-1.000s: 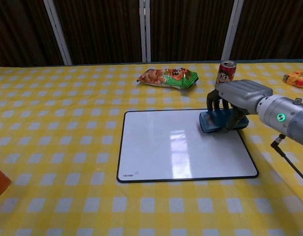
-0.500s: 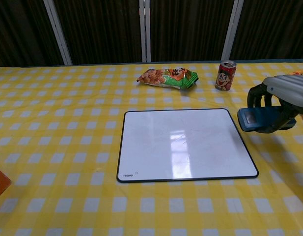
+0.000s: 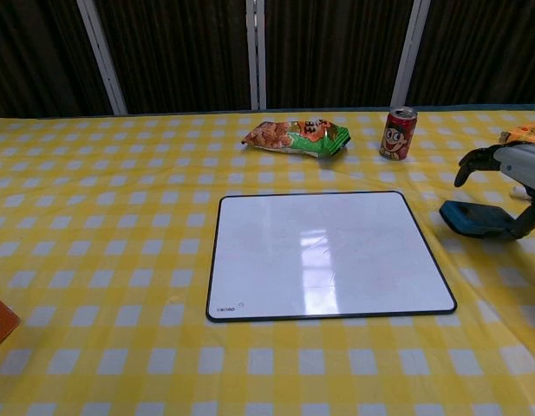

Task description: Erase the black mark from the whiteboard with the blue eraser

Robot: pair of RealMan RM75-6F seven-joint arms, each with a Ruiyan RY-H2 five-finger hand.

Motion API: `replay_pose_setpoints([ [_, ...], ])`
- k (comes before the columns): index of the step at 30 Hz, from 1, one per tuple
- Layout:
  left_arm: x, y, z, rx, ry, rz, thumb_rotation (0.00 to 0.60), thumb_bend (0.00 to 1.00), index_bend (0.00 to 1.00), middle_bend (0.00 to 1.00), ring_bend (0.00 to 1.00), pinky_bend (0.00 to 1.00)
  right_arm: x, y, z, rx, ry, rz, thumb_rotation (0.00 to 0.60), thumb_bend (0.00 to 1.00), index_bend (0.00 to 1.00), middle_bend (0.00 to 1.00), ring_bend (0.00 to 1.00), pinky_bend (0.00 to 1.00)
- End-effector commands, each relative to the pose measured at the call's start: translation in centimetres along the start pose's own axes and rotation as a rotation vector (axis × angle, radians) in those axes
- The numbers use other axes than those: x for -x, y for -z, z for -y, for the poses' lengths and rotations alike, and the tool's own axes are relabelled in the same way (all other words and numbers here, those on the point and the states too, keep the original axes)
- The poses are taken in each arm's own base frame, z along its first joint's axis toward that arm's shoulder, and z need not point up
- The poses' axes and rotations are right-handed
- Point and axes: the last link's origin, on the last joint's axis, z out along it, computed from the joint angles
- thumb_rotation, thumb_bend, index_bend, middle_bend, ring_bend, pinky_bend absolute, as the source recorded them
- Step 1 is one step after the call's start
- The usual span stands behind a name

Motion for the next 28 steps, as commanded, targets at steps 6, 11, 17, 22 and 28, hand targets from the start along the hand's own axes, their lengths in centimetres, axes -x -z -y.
replay_pose_setpoints([
  [6,-0.2,0.3,-0.2,0.011,-0.001,-0.011,0.6,0.03,0.0,0.0,0.0,0.0,-1.0,2.3,-0.6,-0.011,-0.027,-0.036,0.6,0.12,0.1,0.0,0.0,0.0],
  [11,-0.3,0.7,-0.1,0.013,-0.007,-0.017,0.6,0.03,0.0,0.0,0.0,0.0,-2.4,6.1,-1.1,-0.072,-0.063,-0.128,0.6,0.12,0.09,0.0,0.0,0.0],
  [17,-0.3,0.9,0.0,0.018,-0.01,-0.024,0.6,0.03,0.0,0.0,0.0,0.0,-3.4,10.4,-2.5,-0.114,-0.051,-0.214,0.6,0.12,0.05,0.0,0.0,0.0],
  [22,0.0,1.0,-0.1,0.029,-0.029,-0.024,0.6,0.03,0.0,0.0,0.0,0.0,-4.2,14.7,-5.1,-0.094,-0.063,-0.273,0.6,0.11,0.02,0.0,0.0,0.0],
  [28,0.3,1.0,-0.1,0.024,-0.034,-0.025,0.6,0.03,0.0,0.0,0.0,0.0,-4.8,15.4,-6.5,-0.082,-0.073,-0.277,0.6,0.1,0.0,0.0,0.0,0.0],
])
